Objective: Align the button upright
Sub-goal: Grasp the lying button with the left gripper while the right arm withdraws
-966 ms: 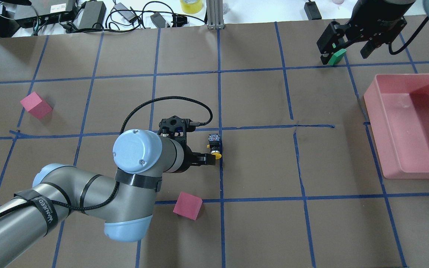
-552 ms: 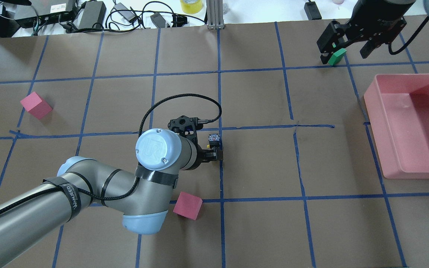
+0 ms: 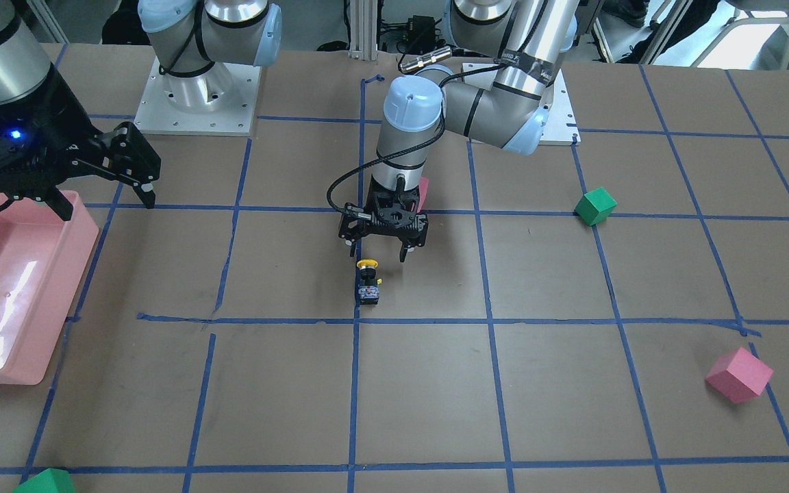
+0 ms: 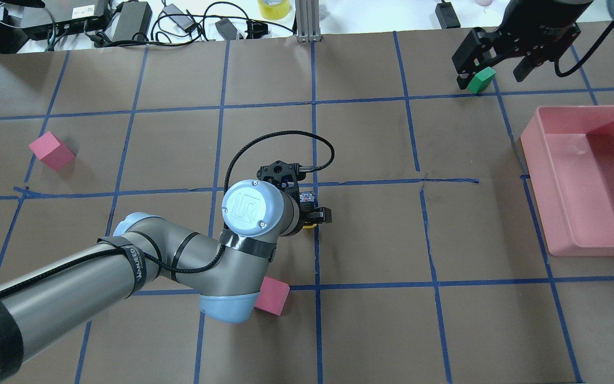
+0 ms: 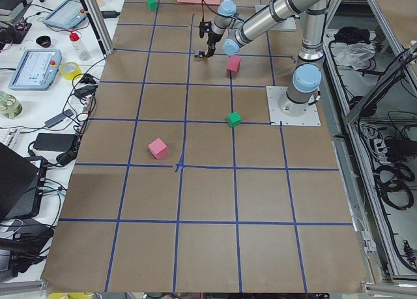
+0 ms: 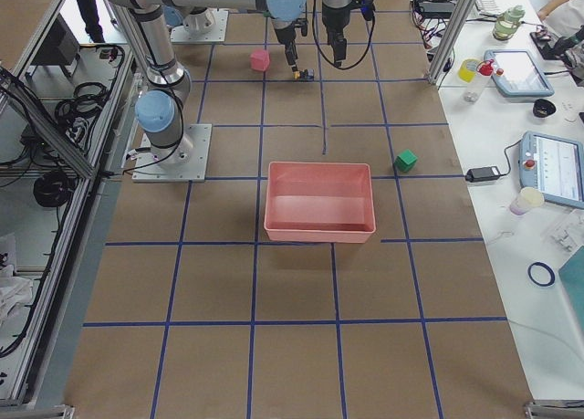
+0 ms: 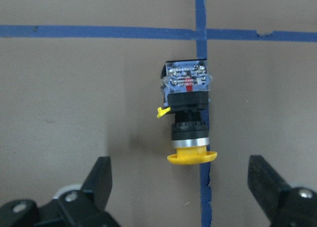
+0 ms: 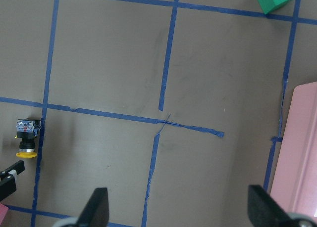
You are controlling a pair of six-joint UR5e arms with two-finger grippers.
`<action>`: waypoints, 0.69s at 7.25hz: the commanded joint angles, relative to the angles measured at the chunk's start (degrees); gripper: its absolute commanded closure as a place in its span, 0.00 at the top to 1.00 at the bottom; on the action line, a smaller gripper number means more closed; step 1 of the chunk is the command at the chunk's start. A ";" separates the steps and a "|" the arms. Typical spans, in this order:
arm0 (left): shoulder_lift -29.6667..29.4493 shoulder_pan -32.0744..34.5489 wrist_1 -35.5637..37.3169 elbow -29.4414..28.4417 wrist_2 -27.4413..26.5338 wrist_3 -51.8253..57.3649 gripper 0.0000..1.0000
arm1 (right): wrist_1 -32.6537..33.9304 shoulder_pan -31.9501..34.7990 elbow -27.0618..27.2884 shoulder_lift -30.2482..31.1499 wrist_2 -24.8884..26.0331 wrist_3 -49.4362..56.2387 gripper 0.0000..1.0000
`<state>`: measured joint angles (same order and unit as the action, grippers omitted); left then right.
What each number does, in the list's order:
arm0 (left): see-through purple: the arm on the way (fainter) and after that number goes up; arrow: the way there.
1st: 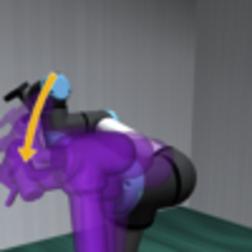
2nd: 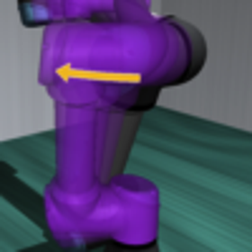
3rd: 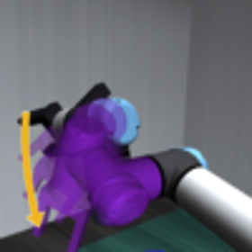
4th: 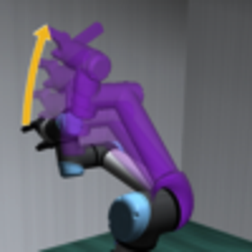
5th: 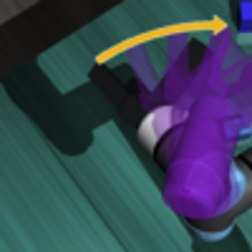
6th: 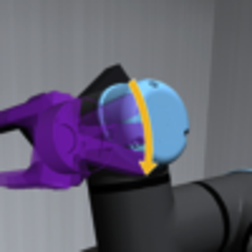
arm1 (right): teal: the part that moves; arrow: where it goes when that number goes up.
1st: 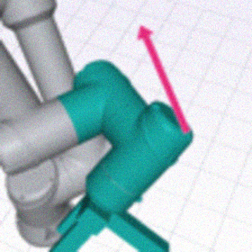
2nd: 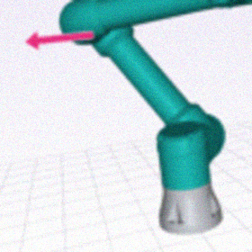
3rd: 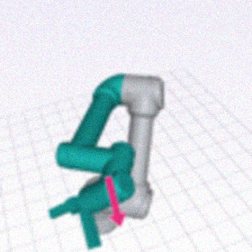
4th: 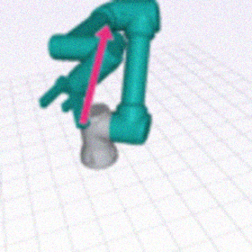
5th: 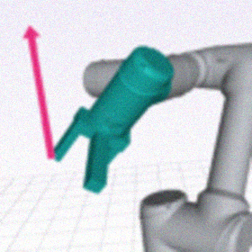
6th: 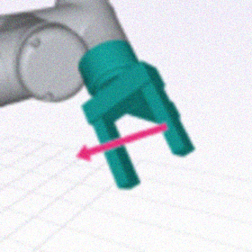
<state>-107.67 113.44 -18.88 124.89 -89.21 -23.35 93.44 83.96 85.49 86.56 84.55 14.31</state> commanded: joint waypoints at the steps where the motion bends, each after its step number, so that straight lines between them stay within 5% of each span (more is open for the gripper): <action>1: -2.36 0.38 1.21 -0.79 -0.61 -0.03 0.96 | -0.19 0.07 0.11 0.02 -1.76 0.02 1.00; 5: -5.88 1.08 1.12 -4.04 -0.61 0.06 0.91 | -0.10 0.07 0.20 -0.69 -4.04 0.02 1.00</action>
<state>-112.91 114.03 -17.69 120.97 -89.82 -23.24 93.43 84.02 85.69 85.87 80.66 14.32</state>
